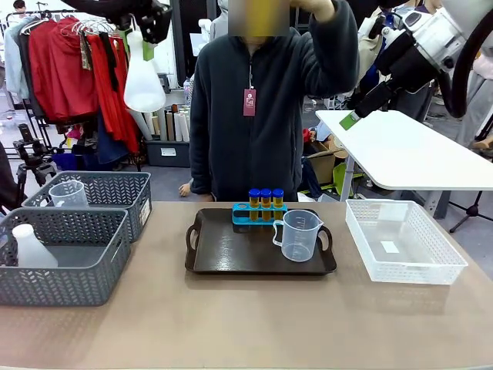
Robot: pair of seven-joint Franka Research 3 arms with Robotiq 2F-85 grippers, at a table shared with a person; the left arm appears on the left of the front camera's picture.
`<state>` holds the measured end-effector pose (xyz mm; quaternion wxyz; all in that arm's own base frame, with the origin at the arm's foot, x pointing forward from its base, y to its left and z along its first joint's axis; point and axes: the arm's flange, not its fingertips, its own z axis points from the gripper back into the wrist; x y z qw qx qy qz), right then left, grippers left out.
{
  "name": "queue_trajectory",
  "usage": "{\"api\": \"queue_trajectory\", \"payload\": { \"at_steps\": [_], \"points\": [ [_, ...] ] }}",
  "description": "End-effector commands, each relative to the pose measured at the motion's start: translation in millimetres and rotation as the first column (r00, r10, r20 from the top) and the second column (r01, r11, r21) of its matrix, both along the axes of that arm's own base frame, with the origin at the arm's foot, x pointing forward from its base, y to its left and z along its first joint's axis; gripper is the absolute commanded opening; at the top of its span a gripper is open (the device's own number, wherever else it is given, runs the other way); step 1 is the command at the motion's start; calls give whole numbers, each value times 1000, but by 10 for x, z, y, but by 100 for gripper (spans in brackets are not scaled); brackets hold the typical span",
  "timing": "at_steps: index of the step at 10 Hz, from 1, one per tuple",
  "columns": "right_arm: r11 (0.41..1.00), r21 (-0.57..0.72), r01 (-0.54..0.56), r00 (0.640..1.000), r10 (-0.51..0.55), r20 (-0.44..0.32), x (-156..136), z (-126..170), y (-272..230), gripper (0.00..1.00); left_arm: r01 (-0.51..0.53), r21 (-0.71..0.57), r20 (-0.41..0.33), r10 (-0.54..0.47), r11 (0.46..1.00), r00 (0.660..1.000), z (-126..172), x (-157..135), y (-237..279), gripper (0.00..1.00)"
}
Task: Prepare the laboratory tools.
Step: Pick up one Small flask and place it on the Handle tray.
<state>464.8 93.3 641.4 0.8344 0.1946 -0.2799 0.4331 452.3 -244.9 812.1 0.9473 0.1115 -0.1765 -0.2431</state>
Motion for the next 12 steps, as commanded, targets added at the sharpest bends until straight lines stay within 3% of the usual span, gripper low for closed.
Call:
{"api": "queue_trajectory", "payload": {
  "at_steps": [1,2,6,9,12],
  "points": [
    [1000,7,-5,1000,5,1,-6,12,-12,100,35,12,12,-35,999,999,169,73,-25,0],
    [1000,7,-5,1000,5,1,-6,12,-12,100,0,0,0,0,1000,1000,0,0,0,0],
    [1000,7,-5,1000,5,1,-6,12,-12,100,0,0,0,0,1000,1000,0,0,0,0],
    [1000,7,-5,1000,5,1,-6,12,-12,100,58,-31,-10,-58,998,998,-21,187,-178,0],
    [1000,7,-5,1000,5,1,-6,12,-12,100,107,-61,-91,-112,992,990,-306,453,-394,0]
  ]
}}
